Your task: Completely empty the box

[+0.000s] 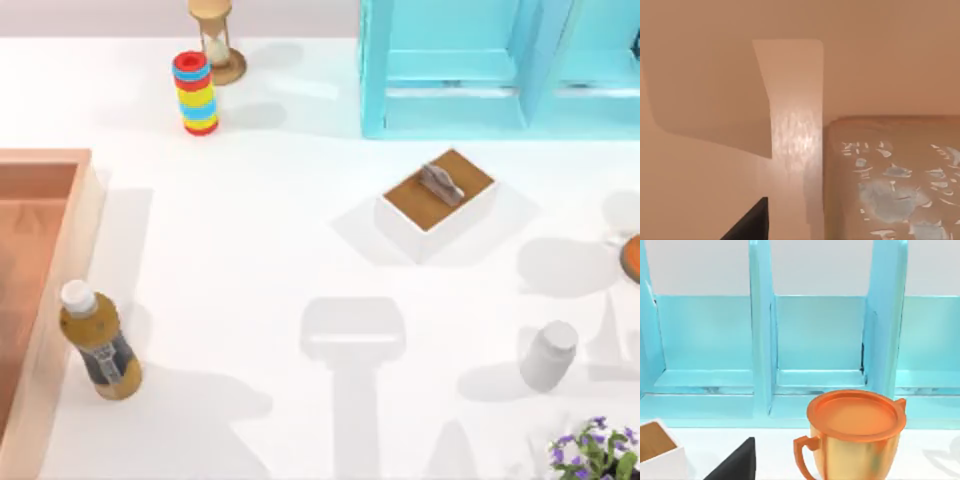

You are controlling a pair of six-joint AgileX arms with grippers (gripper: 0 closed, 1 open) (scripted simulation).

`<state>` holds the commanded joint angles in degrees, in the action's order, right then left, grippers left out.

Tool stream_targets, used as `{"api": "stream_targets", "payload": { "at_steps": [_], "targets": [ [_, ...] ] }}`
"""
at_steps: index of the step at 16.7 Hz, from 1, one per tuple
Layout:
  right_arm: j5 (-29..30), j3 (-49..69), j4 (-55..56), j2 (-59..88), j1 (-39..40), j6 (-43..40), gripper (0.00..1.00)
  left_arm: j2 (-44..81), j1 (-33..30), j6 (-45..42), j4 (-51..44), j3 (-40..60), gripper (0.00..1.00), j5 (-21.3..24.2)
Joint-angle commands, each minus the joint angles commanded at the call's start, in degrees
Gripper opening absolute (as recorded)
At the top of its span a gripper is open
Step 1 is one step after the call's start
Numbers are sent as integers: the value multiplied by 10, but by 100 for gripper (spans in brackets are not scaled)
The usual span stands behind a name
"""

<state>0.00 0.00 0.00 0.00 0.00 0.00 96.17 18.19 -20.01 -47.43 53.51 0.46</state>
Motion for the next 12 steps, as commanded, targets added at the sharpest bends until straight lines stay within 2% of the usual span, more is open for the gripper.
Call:
{"api": "stream_targets", "payload": {
  "at_steps": [10, 12],
  "targets": [
    [0, 0, 0, 0, 0, 0, 100, 0, 0, 0, 0, 0, 2, 0],
    [0, 0, 0, 0, 0, 0, 100, 0, 0, 0, 0, 0, 0, 0]
  ]
}}
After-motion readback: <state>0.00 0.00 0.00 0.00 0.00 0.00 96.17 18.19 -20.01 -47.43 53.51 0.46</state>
